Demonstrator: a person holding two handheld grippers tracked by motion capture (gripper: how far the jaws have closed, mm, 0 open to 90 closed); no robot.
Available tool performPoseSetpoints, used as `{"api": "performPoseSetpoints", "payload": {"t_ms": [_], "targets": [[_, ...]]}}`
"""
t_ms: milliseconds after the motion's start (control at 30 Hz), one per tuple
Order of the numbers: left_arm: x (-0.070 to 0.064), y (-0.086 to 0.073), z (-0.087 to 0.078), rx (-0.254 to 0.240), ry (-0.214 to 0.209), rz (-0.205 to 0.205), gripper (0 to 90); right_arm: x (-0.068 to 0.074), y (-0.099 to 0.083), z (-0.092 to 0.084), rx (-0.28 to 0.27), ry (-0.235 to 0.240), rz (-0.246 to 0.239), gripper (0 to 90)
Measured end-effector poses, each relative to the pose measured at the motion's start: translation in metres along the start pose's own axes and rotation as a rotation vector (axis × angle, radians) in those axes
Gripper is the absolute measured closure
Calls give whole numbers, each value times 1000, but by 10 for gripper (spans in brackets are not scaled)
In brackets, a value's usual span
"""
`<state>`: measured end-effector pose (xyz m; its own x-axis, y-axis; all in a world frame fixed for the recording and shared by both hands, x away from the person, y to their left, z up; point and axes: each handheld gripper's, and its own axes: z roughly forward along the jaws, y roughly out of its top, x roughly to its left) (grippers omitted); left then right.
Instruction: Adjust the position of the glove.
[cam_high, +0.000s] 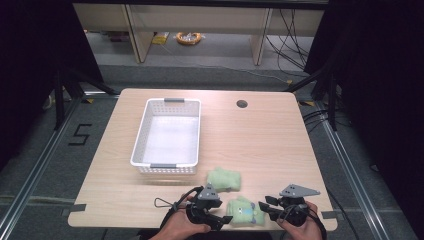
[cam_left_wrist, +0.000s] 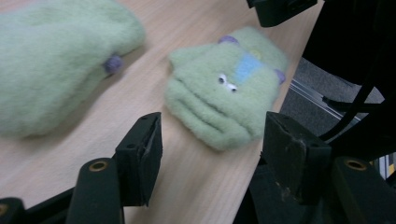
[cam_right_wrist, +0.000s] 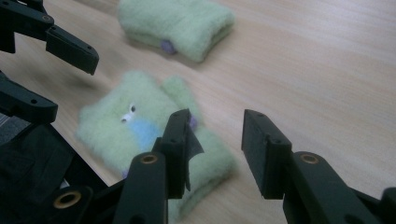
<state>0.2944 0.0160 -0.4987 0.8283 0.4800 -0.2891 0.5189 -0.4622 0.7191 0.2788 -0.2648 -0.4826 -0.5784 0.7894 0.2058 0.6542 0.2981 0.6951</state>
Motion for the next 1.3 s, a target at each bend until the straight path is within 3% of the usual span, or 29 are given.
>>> {"api": "performPoseSetpoints", "payload": {"t_ms": [33, 67, 100, 167, 267, 333, 367, 433, 467, 533, 633, 667, 767, 833, 900, 933, 1033, 1067, 1133, 1300], "targets": [[-1, 0, 1, 6, 2, 9, 385, -2, 0, 1, 7, -5, -35, 628], [-3, 1, 2, 1, -9, 16, 397, 0, -2, 2, 21, 1, 3, 630], [-5, 0, 3, 0, -14, 4, 397, 0, -2, 2, 21, 1, 3, 630], [-8, 0, 7, 3, -18, 28, 412, -3, -3, 3, 45, -9, -15, 631], [-10, -1, 11, 15, -17, 28, 427, -3, -5, 4, 49, -14, -17, 630], [-12, -2, 14, 13, -7, 20, 429, 1, -6, 5, 93, -12, 12, 630], [-13, -3, 17, 22, -11, 46, 445, -2, -8, 10, 61, -7, -20, 631], [-14, -4, 18, 30, 9, 55, 453, -2, -9, 10, 79, -2, -7, 633], [-15, -4, 19, 18, 7, 50, 473, -1, -8, 10, 116, -8, 3, 636], [-15, -3, 19, 19, 17, 92, 515, -3, -9, 10, 108, -8, -12, 641], [-18, -3, 20, 22, 22, 105, 617, -5, -11, 13, 80, 18, 6, 674], [-19, -3, 20, 18, 20, 118, 651, -5, -11, 12, 94, 23, 11, 690], [-20, -2, 20, 29, 11, 151, 735, -6, -11, 12, 87, 34, -8, 752], [-20, -2, 20, 40, 16, 148, 770, -6, -12, 12, 83, 37, -13, 791], [-20, -2, 21, 22, -9, 125, 782, -7, -11, 11, 92, 30, -18, 803], [-20, -2, 21, 22, -10, 127, 801, -8, -12, 12, 74, 55, -9, 817], [-18, -1, 20, 30, -8, 152, 824, -7, -13, 11, 73, 60, 1, 833], [-18, -1, 20, 23, -10, 130, 831, -8, -13, 11, 67, 50, -19, 837], [-16, 0, 18, 28, -7, 159, 855, -8, -13, 11, 60, 51, -16, 843], [-16, -1, 18, 17, -15, 127, 880, -6, -11, 10, 49, 47, -12, 847]]}}
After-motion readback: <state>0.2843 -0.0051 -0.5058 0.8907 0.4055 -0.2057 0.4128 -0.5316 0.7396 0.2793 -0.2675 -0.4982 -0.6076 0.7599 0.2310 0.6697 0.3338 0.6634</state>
